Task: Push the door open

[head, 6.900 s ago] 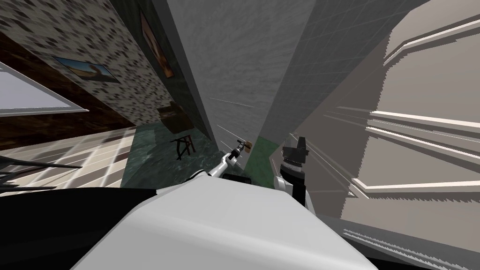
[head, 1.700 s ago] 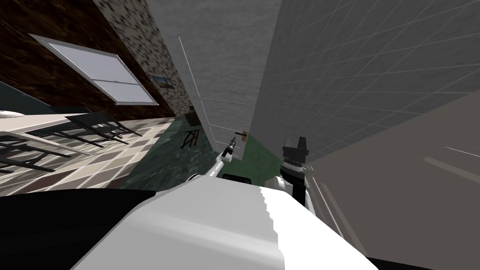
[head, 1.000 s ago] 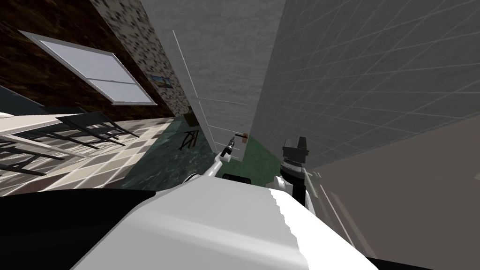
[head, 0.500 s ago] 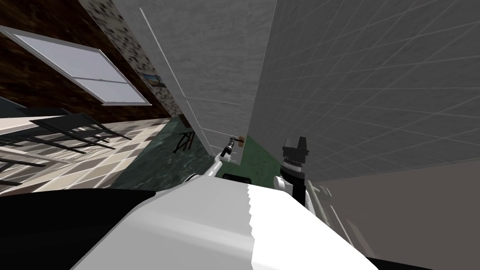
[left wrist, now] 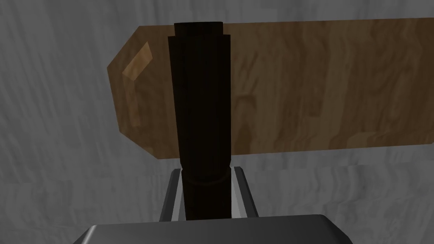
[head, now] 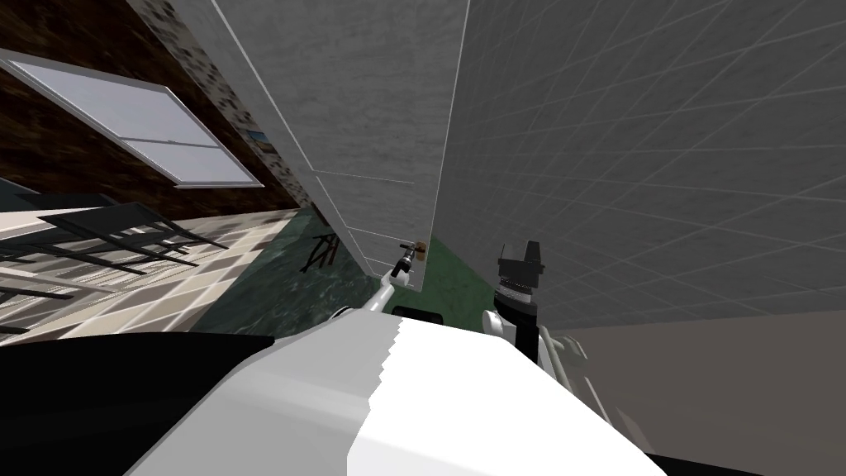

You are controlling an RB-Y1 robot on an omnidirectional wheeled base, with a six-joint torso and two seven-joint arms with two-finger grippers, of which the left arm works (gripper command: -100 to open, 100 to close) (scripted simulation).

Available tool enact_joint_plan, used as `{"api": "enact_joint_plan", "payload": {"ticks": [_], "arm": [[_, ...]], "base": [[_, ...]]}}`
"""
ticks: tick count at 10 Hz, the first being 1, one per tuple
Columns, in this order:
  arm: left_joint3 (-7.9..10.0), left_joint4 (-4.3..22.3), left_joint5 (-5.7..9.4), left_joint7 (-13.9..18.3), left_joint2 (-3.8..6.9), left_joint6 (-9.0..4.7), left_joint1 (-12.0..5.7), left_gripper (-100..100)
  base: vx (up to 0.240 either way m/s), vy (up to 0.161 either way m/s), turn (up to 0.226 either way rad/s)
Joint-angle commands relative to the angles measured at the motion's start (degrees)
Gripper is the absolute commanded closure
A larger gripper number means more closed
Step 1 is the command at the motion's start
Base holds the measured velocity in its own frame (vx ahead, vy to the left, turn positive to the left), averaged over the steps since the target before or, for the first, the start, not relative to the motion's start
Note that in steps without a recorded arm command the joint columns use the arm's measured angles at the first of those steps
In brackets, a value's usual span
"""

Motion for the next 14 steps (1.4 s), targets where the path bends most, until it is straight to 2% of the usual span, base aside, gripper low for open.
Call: {"api": "enact_joint_plan", "payload": {"ticks": [1,4,5,8,10,11,14], "arm": [[0.01,-0.05,-0.03,-0.04,0.07,-0.03,-0.01,100],[0.01,-0.05,-0.03,-0.04,0.07,-0.03,-0.01,100],[0.42,1.72,-0.34,0.34,1.03,-0.46,-1.13,100],[1.41,4.68,-0.88,0.97,2.33,-1.42,-3.25,100],[1.56,5.12,-0.96,1.06,2.48,-1.56,-3.57,100],[2.20,7.02,-1.31,1.47,2.97,-2.18,-4.94,100],[3.24,10.13,-1.87,2.13,3.35,-3.19,-7.16,100]], "base": [[-0.013,0.016,-0.014],[-0.002,0.002,-0.001],[0.074,-0.001,0.113],[0.147,0.005,0.077],[0.103,0.011,0.080],[0.127,0.007,0.166],[0.145,-0.021,0.105]]}}
